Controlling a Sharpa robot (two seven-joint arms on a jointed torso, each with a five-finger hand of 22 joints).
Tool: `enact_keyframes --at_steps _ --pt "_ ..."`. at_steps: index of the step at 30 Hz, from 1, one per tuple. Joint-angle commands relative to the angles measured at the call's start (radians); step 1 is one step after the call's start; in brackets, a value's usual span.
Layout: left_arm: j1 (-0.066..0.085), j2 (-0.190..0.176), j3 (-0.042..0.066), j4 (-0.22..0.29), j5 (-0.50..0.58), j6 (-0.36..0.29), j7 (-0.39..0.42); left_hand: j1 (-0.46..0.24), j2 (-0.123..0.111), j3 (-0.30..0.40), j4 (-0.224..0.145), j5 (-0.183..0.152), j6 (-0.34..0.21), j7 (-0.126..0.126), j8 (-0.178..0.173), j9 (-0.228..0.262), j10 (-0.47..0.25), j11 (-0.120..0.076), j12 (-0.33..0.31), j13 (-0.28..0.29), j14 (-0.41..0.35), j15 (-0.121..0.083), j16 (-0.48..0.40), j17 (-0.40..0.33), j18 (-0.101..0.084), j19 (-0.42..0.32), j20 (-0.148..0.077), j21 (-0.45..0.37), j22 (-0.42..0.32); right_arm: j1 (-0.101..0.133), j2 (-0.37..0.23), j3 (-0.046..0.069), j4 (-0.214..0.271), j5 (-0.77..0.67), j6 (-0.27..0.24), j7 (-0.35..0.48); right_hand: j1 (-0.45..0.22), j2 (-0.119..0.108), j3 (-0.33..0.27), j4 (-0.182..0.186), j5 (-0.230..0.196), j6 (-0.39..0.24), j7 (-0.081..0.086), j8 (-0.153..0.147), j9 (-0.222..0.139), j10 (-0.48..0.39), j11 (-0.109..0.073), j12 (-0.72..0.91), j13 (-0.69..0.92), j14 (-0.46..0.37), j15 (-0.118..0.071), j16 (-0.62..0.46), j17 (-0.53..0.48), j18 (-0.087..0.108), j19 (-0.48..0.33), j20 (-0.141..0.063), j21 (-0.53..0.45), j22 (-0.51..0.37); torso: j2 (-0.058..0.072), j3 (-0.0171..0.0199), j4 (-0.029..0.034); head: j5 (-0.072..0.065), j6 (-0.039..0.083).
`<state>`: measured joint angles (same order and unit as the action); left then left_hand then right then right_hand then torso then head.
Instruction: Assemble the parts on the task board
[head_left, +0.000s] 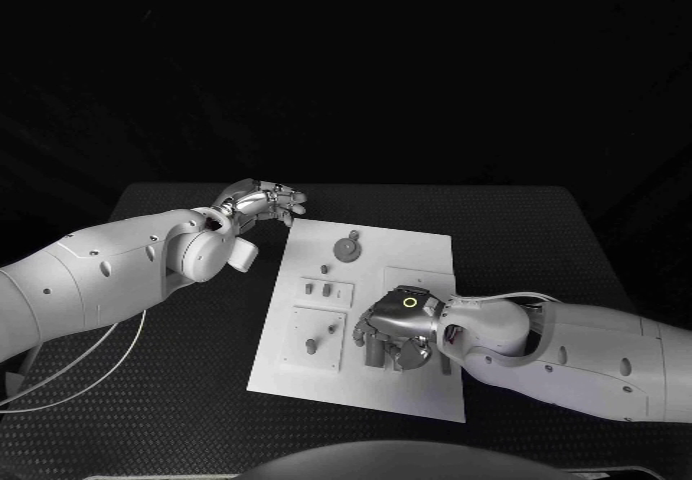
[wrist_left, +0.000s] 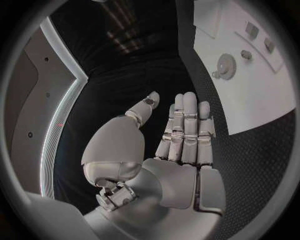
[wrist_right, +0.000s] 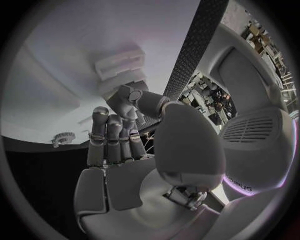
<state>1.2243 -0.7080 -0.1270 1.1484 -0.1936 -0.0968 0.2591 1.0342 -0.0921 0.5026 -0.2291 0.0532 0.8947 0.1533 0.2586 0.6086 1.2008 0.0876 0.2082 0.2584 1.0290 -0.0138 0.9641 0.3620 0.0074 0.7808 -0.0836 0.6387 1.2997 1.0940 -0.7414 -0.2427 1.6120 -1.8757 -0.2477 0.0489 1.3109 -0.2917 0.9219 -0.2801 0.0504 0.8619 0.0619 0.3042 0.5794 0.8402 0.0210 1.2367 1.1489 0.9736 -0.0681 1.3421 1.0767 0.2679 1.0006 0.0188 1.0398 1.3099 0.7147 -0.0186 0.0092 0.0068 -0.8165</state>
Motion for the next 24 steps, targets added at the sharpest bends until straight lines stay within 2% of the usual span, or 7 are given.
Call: enact_keyframes --at_steps 1,7,18,21,24 --pt "0.001 0.001 0.001 0.002 0.006 0.014 0.008 -0.007 0.002 0.0 0.005 0.0 0.001 0.004 -0.005 0.002 -0.008 0.001 0.004 -0.001 -0.005 0.005 -0.005 0.001 -0.003 -0.007 -0.023 -0.007 0.002 -0.007 0.001 -0.005 -0.012 -0.051 0.026 -0.033 -0.001 0.007 0.002 0.002 -0.002 0.008 0.003 0.003 -0.001 0.0 -0.006 0.006 -0.002 0.002 -0.004 0.003 0.001 -0.006 0.002 -0.006 0.008 0.017 0.0 0.0004 -0.0002 0.0 -0.001" --pt "0.001 0.0 0.001 0.003 0.006 0.015 0.007 -0.007 0.003 0.0 0.005 0.0 0.0 0.004 -0.005 0.002 -0.008 0.001 0.005 -0.001 -0.005 0.005 -0.005 0.001 -0.003 -0.007 -0.023 -0.007 0.002 -0.008 0.002 -0.005 -0.018 -0.111 0.031 -0.076 0.001 0.002 0.002 -0.003 -0.002 0.012 0.004 0.003 -0.004 0.0 -0.007 0.01 -0.005 0.001 -0.004 0.006 0.001 -0.006 0.001 -0.007 0.011 0.017 0.0 0.0004 -0.0003 0.0 -0.003" --pt "0.001 -0.001 0.001 0.003 0.006 0.015 0.007 -0.008 0.003 0.0 0.006 0.0 0.0 0.004 -0.005 0.002 -0.009 0.001 0.005 -0.001 -0.005 0.005 -0.005 0.002 -0.003 -0.007 -0.023 -0.007 0.002 -0.01 0.003 -0.005 -0.012 -0.174 0.011 -0.122 0.009 -0.006 0.005 -0.011 -0.001 0.001 -0.013 -0.009 -0.02 -0.007 -0.006 0.018 -0.014 -0.008 -0.002 0.006 -0.002 -0.006 -0.012 -0.006 0.015 0.016 0.0 0.0003 -0.0004 0.0 -0.005" --pt "0.001 -0.001 0.001 0.003 0.006 0.015 0.007 -0.008 0.003 0.0 0.006 0.0 0.0 0.004 -0.006 0.002 -0.009 0.001 0.005 -0.001 -0.006 0.005 -0.005 0.002 -0.003 -0.007 -0.023 -0.007 0.003 -0.01 0.002 -0.005 -0.01 -0.171 0.009 -0.116 0.009 -0.005 0.006 -0.009 -0.001 0.011 -0.012 -0.005 -0.021 -0.004 -0.007 0.024 -0.015 -0.007 -0.002 0.009 -0.002 -0.006 -0.01 -0.007 0.021 0.017 0.0 0.0 0.0001 -0.001 -0.006" --pt "0.001 -0.001 0.001 0.003 0.006 0.015 0.007 -0.007 0.002 0.0 0.006 0.0 0.0 0.004 -0.006 0.002 -0.009 0.001 0.005 -0.001 -0.006 0.005 -0.005 0.002 -0.003 -0.007 -0.023 -0.008 0.003 -0.011 0.002 -0.005 -0.009 -0.168 0.002 -0.108 -0.001 -0.002 0.005 -0.003 -0.002 0.047 0.0 0.011 -0.02 0.009 -0.011 0.037 -0.019 0.0 -0.003 0.016 -0.002 -0.006 -0.001 -0.009 0.032 0.016 0.0 -0.0002 0.0002 -0.001 -0.006"
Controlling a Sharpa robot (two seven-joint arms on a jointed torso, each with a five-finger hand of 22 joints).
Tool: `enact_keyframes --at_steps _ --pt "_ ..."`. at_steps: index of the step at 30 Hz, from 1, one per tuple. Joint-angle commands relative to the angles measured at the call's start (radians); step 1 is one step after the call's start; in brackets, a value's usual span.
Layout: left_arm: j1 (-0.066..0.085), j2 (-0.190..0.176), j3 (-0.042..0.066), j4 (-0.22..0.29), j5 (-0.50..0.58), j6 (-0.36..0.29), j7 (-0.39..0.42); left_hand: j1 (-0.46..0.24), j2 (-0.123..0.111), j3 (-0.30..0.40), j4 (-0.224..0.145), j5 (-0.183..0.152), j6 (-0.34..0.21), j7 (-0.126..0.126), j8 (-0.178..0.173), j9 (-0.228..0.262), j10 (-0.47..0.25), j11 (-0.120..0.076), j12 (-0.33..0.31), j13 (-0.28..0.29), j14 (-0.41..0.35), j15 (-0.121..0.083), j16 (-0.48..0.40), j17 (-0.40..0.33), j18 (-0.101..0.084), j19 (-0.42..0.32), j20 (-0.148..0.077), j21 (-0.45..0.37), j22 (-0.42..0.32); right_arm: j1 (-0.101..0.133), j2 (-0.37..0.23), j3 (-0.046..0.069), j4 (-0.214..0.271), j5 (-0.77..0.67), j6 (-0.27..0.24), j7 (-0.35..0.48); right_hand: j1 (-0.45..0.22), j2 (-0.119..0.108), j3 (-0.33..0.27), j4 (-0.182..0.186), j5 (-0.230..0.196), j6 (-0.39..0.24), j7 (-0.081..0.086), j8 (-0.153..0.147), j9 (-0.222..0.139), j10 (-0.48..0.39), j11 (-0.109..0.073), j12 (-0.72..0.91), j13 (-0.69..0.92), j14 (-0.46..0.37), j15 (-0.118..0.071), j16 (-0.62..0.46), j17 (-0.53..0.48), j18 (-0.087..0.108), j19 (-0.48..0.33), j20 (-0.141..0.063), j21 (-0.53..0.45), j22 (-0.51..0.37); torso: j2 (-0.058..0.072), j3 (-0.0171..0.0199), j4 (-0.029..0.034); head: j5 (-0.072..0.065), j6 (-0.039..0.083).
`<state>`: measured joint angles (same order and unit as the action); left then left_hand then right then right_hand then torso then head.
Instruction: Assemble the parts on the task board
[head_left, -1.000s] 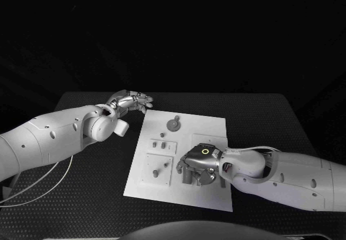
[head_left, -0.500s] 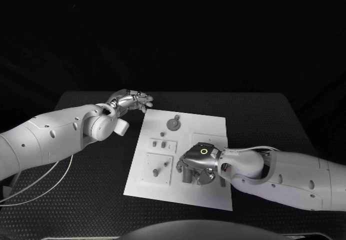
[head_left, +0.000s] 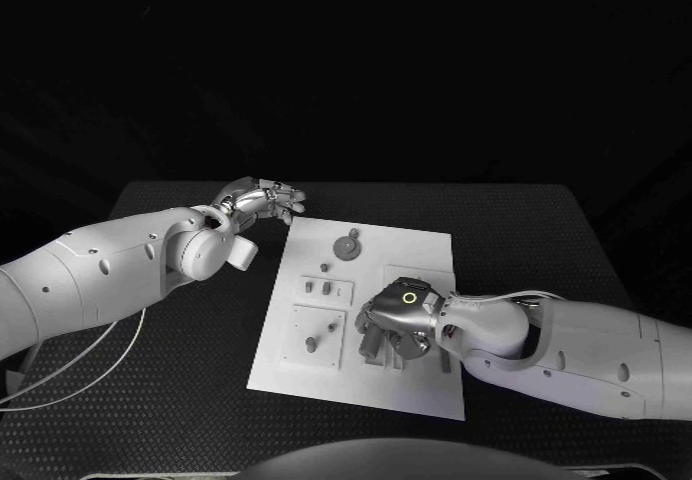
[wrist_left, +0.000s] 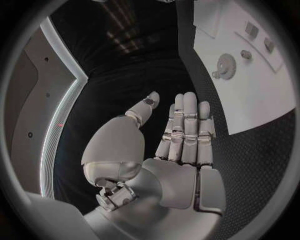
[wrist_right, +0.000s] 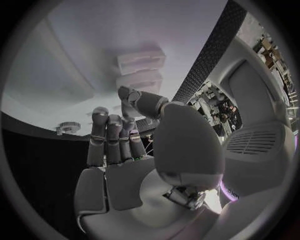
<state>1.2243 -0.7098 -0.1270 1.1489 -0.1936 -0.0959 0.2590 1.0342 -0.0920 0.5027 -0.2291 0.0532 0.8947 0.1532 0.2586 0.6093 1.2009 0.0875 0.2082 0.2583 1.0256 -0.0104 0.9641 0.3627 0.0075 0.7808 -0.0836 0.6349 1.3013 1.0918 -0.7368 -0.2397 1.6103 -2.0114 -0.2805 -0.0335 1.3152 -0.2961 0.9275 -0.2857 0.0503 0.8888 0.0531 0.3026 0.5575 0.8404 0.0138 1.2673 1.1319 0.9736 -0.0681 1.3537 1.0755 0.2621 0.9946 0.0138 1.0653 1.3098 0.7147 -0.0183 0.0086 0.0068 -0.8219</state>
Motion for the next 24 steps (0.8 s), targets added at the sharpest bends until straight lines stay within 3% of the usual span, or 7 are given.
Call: enact_keyframes --at_steps 1,5,18,24 --pt "0.001 0.001 0.001 0.002 0.006 0.014 0.007 -0.007 0.002 0.0 0.006 0.0 0.0 0.004 -0.006 0.001 -0.009 0.001 0.005 -0.001 -0.002 0.002 -0.005 0.001 -0.003 -0.007 -0.023 -0.004 0.001 -0.009 -0.003 -0.008 -0.008 -0.028 0.035 -0.023 -0.011 0.005 -0.002 0.005 -0.002 0.031 0.014 0.017 0.002 0.012 -0.005 0.01 -0.005 0.003 -0.004 0.007 -0.001 0.0 0.008 -0.006 0.01 0.016 0.0 -0.0005 0.0008 -0.001 0.0" --pt "0.001 0.001 0.001 0.003 0.006 0.015 0.007 -0.007 0.002 0.0 0.006 0.0 0.0 0.004 -0.006 0.001 -0.009 0.001 0.005 -0.001 -0.002 0.002 -0.005 0.001 -0.003 -0.007 -0.023 -0.004 0.001 -0.009 -0.003 -0.008 -0.008 -0.012 0.04 -0.013 -0.028 0.01 -0.008 0.01 -0.002 0.077 0.028 0.036 0.004 0.022 -0.01 0.016 -0.013 0.01 -0.006 0.012 -0.003 0.0 0.016 -0.01 0.018 0.014 0.0 -0.0005 0.0006 -0.001 0.0" --pt "0.001 0.002 0.001 0.002 0.006 0.014 0.006 -0.008 0.001 -0.001 0.006 -0.001 0.0 0.004 -0.006 0.002 -0.009 0.001 0.005 -0.001 -0.003 0.002 -0.006 0.002 -0.004 -0.007 -0.023 -0.004 0.002 -0.01 -0.008 -0.007 -0.003 0.052 -0.014 0.03 -0.089 0.035 -0.049 0.02 -0.002 0.158 0.007 0.066 0.004 0.046 -0.021 0.027 -0.037 0.029 -0.014 0.02 -0.012 0.0 0.033 -0.021 0.03 0.006 0.0 -0.0004 0.0009 -0.001 0.001" --pt "0.001 0.002 0.001 0.002 0.005 0.016 0.004 -0.008 0.001 -0.001 0.006 -0.001 0.0 0.004 -0.006 0.002 -0.009 0.001 0.005 -0.001 -0.003 0.002 -0.006 0.002 -0.004 -0.008 -0.023 -0.004 0.002 -0.011 -0.008 -0.007 -0.001 0.057 -0.041 0.029 -0.108 0.039 -0.052 0.031 -0.002 0.167 0.005 0.067 0.002 0.054 -0.025 0.027 -0.045 0.036 -0.017 0.018 -0.016 0.0 0.039 -0.024 0.03 0.002 0.0 -0.0006 0.0006 -0.001 0.003"
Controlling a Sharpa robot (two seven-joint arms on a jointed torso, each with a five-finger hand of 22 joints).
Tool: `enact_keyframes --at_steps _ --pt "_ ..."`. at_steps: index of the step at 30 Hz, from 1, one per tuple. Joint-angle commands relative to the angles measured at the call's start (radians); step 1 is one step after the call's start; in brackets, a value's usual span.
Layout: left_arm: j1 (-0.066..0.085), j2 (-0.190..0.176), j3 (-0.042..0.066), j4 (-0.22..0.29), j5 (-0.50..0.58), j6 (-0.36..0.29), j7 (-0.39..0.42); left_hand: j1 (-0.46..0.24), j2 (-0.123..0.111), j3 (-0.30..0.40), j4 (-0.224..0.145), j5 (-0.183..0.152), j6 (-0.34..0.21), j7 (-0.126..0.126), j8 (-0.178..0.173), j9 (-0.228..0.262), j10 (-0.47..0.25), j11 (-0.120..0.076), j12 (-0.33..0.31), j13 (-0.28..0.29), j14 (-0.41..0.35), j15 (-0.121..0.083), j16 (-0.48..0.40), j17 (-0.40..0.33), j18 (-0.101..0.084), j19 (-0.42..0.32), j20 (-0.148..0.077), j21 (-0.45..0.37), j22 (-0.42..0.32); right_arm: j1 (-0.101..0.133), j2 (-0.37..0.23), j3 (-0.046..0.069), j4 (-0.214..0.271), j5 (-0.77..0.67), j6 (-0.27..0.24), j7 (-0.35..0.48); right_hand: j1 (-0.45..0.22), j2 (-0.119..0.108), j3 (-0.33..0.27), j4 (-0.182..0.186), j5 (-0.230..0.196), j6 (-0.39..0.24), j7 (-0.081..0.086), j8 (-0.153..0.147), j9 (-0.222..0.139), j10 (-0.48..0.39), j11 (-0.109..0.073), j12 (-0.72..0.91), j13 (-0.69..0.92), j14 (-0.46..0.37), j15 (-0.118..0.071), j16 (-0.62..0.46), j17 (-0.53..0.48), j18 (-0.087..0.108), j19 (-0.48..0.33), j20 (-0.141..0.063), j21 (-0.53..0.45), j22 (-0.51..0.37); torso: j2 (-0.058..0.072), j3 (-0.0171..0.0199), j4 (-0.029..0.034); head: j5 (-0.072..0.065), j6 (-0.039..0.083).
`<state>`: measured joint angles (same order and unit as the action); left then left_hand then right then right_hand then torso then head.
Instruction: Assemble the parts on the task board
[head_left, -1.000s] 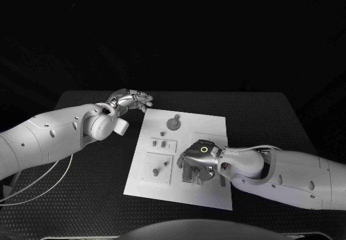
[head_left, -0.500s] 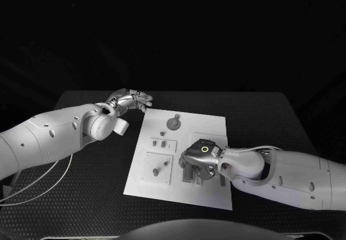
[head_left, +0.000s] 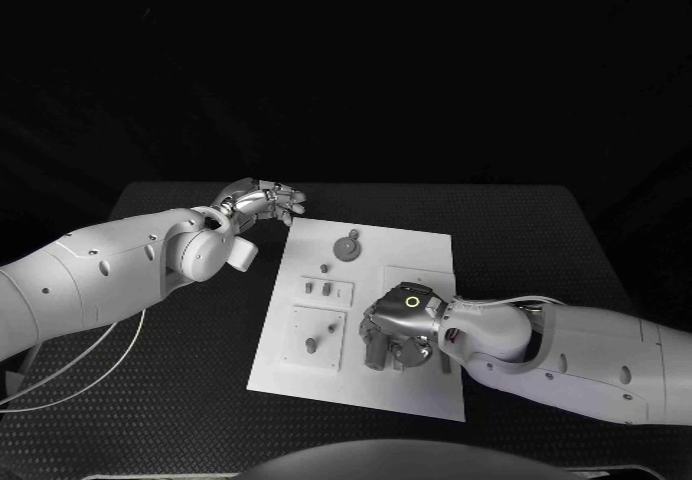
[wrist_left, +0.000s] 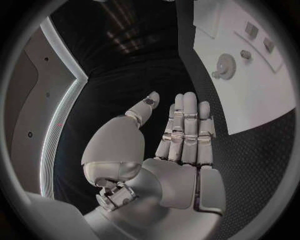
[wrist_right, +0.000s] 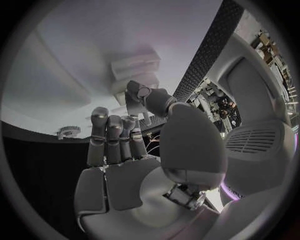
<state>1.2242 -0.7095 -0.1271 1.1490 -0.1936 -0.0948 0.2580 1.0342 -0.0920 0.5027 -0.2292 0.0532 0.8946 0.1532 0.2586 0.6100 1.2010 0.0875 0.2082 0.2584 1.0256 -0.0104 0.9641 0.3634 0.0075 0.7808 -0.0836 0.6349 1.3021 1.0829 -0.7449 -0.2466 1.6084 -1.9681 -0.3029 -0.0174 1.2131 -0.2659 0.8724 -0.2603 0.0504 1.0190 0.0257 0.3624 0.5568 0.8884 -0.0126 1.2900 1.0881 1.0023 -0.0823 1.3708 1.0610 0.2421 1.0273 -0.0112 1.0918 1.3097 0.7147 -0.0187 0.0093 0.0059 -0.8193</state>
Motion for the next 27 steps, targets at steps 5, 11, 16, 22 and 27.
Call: enact_keyframes --at_steps 5,11,16,22,27 --pt "0.001 0.002 0.001 0.002 0.005 0.019 0.002 -0.008 0.001 -0.002 0.006 -0.001 0.0 0.004 -0.006 0.001 -0.01 0.001 0.005 -0.001 -0.003 0.002 -0.006 0.001 -0.004 -0.008 -0.023 -0.005 0.002 -0.002 0.002 -0.001 0.0 0.013 -0.025 0.015 -0.003 0.006 0.008 0.003 -0.002 0.036 0.032 0.006 0.002 0.007 0.0 0.004 -0.004 0.008 -0.004 0.0 -0.003 0.02 0.007 -0.001 0.003 0.0 0.0 -0.0002 0.0002 0.0 0.0" --pt "0.001 0.002 0.001 0.002 0.005 0.019 0.002 -0.009 0.0 -0.002 0.006 -0.001 0.0 0.005 -0.006 0.001 -0.01 0.001 0.005 -0.001 -0.004 0.003 -0.006 0.001 -0.004 -0.008 -0.023 -0.005 0.002 -0.002 0.005 -0.001 -0.003 0.005 -0.039 0.017 0.003 0.005 0.014 -0.001 -0.002 0.035 0.033 0.004 0.0 0.007 -0.001 0.003 -0.007 0.009 -0.006 -0.001 -0.004 0.02 0.007 -0.003 0.001 -0.001 0.0 -0.0004 -0.0004 0.001 0.001" --pt "0.001 0.002 0.001 0.002 0.005 0.02 0.0 -0.01 0.0 -0.003 0.007 -0.001 0.0 0.005 -0.006 0.001 -0.01 0.001 0.005 -0.002 -0.004 0.003 -0.007 0.001 -0.004 -0.008 -0.022 -0.005 0.002 -0.002 0.009 -0.001 -0.008 0.003 -0.047 0.023 0.017 0.005 0.029 -0.012 -0.002 0.032 0.034 0.0 -0.003 0.003 -0.002 0.0 -0.011 0.007 -0.007 -0.005 -0.007 0.02 0.003 -0.004 -0.002 -0.004 0.0 0.0001 -0.0001 0.001 0.003" --pt "0.001 0.002 0.001 0.002 0.004 0.022 -0.002 -0.01 -0.001 -0.003 0.007 -0.001 -0.001 0.005 -0.007 0.001 -0.011 0.002 0.005 -0.002 -0.004 0.003 -0.007 0.002 -0.004 -0.009 -0.022 -0.006 0.002 -0.002 0.012 -0.001 -0.021 0.009 -0.027 0.032 0.039 -0.003 0.05 -0.024 -0.002 0.006 0.043 -0.017 -0.012 -0.015 0.001 -0.002 -0.014 -0.007 -0.005 -0.011 -0.008 0.02 -0.012 0.0 -0.009 -0.006 0.0 -0.0002 -0.0002 0.002 0.003" --pt "0.001 0.003 0.001 0.002 0.003 0.023 -0.003 -0.011 -0.001 -0.004 0.007 -0.002 -0.001 0.005 -0.007 0.002 -0.011 0.002 0.005 -0.002 -0.005 0.003 -0.007 0.002 -0.004 -0.009 -0.022 -0.006 0.003 -0.002 0.016 -0.001 -0.035 0.013 -0.007 0.036 0.056 -0.009 0.06 -0.024 -0.002 -0.016 0.047 -0.03 -0.02 -0.038 0.008 -0.001 -0.014 -0.026 0.001 -0.013 -0.006 0.02 -0.028 0.008 -0.012 -0.004 0.0 -0.0001 -0.0002 0.001 0.003"
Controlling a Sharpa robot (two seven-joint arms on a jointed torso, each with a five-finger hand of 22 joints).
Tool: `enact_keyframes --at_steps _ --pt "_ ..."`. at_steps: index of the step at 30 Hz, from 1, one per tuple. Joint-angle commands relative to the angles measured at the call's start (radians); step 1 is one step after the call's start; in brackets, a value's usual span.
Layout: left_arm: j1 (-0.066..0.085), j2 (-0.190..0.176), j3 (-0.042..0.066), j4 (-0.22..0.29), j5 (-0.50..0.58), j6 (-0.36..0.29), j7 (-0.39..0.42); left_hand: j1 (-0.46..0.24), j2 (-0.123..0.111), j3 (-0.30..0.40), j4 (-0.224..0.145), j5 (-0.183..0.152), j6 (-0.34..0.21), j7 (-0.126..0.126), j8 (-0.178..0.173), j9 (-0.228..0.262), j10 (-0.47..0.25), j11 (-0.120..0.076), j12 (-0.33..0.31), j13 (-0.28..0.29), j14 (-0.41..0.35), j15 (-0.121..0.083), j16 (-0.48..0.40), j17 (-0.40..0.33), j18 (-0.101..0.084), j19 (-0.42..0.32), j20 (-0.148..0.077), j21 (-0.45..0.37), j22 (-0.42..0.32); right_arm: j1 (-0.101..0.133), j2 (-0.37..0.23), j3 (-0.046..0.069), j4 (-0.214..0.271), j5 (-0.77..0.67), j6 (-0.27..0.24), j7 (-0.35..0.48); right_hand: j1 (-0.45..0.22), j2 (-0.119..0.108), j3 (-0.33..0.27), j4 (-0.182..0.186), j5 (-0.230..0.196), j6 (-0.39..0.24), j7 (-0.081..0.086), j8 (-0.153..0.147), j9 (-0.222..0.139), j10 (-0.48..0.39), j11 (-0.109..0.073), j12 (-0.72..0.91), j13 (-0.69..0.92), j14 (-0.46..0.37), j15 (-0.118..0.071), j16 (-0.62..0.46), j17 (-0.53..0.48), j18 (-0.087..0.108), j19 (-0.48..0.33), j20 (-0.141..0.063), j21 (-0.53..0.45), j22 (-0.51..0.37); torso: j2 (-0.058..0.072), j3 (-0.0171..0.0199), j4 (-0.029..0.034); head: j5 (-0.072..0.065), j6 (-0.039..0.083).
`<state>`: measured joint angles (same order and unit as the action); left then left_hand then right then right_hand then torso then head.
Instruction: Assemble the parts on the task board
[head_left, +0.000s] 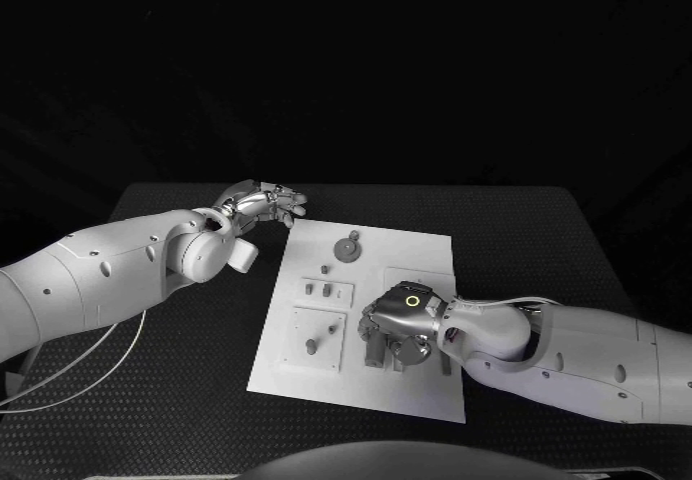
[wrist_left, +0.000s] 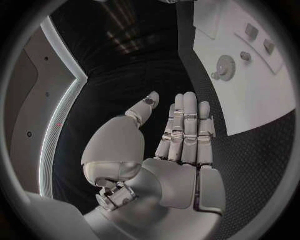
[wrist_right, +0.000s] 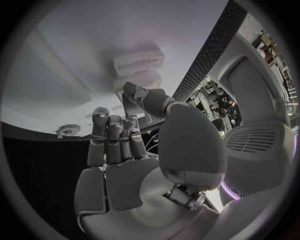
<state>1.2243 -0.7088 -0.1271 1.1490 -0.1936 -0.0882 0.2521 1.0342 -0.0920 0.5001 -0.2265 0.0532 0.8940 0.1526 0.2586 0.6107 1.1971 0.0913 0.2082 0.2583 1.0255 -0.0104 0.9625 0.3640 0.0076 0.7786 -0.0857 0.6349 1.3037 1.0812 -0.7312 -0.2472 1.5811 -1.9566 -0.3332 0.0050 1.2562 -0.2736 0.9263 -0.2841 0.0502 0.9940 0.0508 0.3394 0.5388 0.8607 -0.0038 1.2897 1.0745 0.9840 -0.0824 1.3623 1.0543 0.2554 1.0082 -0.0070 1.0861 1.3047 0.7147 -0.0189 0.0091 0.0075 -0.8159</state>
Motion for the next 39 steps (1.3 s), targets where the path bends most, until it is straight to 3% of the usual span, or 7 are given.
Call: enact_keyframes --at_steps 1,20,23,26,31,39 --pt "0.001 0.002 0.001 0.002 0.003 0.016 0.003 -0.011 -0.001 -0.001 0.005 -0.002 0.0 0.006 -0.007 0.001 -0.007 -0.002 0.005 -0.002 -0.005 0.003 -0.005 0.001 -0.004 -0.007 -0.02 -0.006 0.001 -0.001 0.003 0.0 -0.009 0.002 0.027 0.014 0.015 -0.002 0.007 0.0 -0.002 0.006 0.022 -0.009 -0.003 -0.014 0.001 0.0 0.0 -0.01 0.002 -0.005 0.001 0.006 -0.011 0.005 -0.007 0.001 0.0 0.0001 0.0001 -0.001 -0.001" --pt "0.001 0.003 0.001 0.002 0.003 0.017 0.002 -0.012 -0.002 -0.002 0.006 -0.002 -0.001 0.006 -0.007 0.001 -0.008 -0.002 0.006 -0.002 -0.005 0.003 -0.006 0.002 -0.004 -0.007 -0.02 -0.007 0.002 -0.003 0.004 0.0 -0.008 0.021 0.024 0.019 0.02 -0.01 0.003 0.002 -0.002 -0.03 0.026 -0.025 -0.012 -0.038 0.012 0.009 -0.003 -0.03 0.012 -0.002 0.002 0.006 -0.027 0.016 -0.007 0.004 0.0 0.0004 0.0003 0.001 -0.002" --pt "0.001 0.003 0.001 0.002 0.002 0.017 0.002 -0.012 -0.002 -0.002 0.006 -0.002 -0.001 0.006 -0.007 0.001 -0.008 -0.002 0.006 -0.002 -0.005 0.003 -0.006 0.002 -0.004 -0.007 -0.02 -0.007 0.002 -0.003 0.004 0.0 -0.008 0.023 0.025 0.018 0.021 -0.013 0.002 0.001 -0.002 -0.067 0.011 -0.043 -0.02 -0.046 0.015 0.011 -0.005 -0.035 0.014 -0.002 0.001 0.006 -0.031 0.019 -0.008 0.004 0.0 0.0003 0.0005 0.001 -0.002" --pt "0.001 0.003 0.001 0.001 0.002 0.017 0.002 -0.012 -0.002 -0.002 0.006 -0.002 -0.001 0.006 -0.007 0.001 -0.008 -0.002 0.006 -0.002 -0.005 0.003 -0.006 0.002 -0.004 -0.008 -0.02 -0.007 0.002 -0.003 0.003 0.0 -0.008 0.023 0.027 0.016 0.022 -0.016 -0.001 0.0 -0.002 -0.087 0.009 -0.051 -0.026 -0.05 0.017 0.013 -0.007 -0.039 0.016 -0.001 0.0 0.006 -0.034 0.021 -0.008 0.004 0.0 -0.0002 -0.0001 0.001 -0.002" --pt "0.001 0.003 0.001 0.001 0.002 0.018 0.002 -0.011 -0.001 -0.002 0.006 -0.002 0.0 0.006 -0.007 0.002 -0.008 -0.002 0.006 -0.002 -0.006 0.003 -0.006 0.002 -0.004 -0.008 -0.02 -0.007 0.002 -0.003 0.001 0.0 -0.006 0.024 0.031 0.012 0.032 -0.021 -0.003 -0.003 -0.002 -0.128 -0.008 -0.066 -0.034 -0.059 0.02 0.016 -0.01 -0.045 0.018 -0.001 -0.001 0.006 -0.041 0.023 -0.01 0.003 0.0 0.0 0.0002 0.001 -0.002" --pt "0.001 0.003 0.001 0.002 0.002 0.022 0.002 -0.011 -0.002 -0.002 0.005 -0.002 0.0 0.005 -0.007 0.002 -0.008 -0.002 0.006 -0.002 -0.006 0.004 -0.006 0.002 -0.004 -0.008 -0.02 -0.008 0.003 -0.003 -0.003 0.0 -0.005 0.024 0.028 0.01 0.031 -0.023 -0.01 -0.005 -0.002 -0.149 -0.012 -0.072 -0.038 -0.063 0.021 0.019 -0.012 -0.049 0.02 0.001 -0.001 0.006 -0.045 0.025 -0.009 0.004 0.0 0.0001 -0.0001 0.002 -0.003"
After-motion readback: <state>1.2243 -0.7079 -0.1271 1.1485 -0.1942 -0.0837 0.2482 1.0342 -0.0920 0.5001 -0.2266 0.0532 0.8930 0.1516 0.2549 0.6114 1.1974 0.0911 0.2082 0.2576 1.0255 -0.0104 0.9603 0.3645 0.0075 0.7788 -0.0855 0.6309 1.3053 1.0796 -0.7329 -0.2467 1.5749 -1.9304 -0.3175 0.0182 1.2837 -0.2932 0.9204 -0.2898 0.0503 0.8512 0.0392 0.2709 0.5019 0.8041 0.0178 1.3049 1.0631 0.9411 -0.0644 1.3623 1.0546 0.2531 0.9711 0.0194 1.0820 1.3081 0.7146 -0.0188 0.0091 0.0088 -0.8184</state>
